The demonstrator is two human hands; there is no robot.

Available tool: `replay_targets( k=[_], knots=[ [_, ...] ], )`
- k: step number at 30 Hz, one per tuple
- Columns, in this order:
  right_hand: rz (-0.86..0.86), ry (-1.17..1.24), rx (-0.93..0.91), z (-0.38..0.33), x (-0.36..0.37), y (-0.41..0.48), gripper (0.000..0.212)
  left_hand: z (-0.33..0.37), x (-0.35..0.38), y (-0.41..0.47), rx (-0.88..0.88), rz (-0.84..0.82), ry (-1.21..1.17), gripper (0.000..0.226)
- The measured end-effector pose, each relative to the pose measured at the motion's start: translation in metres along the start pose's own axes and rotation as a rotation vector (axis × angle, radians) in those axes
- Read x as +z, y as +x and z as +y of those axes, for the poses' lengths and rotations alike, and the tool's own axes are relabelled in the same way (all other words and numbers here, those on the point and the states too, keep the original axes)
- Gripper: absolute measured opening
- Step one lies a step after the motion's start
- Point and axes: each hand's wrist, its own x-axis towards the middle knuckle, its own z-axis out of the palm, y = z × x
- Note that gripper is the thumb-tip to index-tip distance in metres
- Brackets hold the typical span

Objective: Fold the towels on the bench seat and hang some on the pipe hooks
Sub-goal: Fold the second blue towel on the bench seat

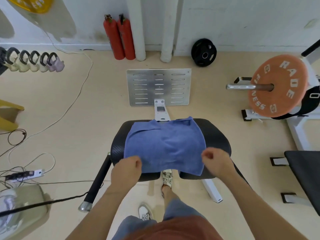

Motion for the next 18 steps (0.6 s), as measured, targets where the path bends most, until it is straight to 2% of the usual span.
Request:
replay_targets(
  k=[4,6,9,12,15,18],
  knots=[
    [0.176,0.078,-0.004,-0.041,-0.040,0.067,0.021,0.091,-0.021,0.065,0.269,0.114,-0.227,0.022],
    [0.150,0.012,0.027,-0.050,-0.039,0.101,0.028,0.131,-0.020,0.102,0.355,0.122,-0.248,0.024],
    [0.061,-0.142,0.032,-0.050,-0.012,0.137,0.033,0.170,0.004,0.157,0.460,-0.007,-0.216,0.025],
    [0.127,-0.208,-0.027,-0.041,0.011,0.144,0.033,0.179,0.033,0.192,0.498,-0.139,-0.153,0.019],
    [0.239,-0.166,-0.067,-0.033,0.019,0.142,0.033,0.179,0.045,0.206,0.495,-0.194,-0.106,0.015],
    [0.224,-0.156,-0.051,-0.034,0.020,0.145,0.028,0.182,0.035,0.219,0.385,-0.341,-0.306,0.017]
  ],
)
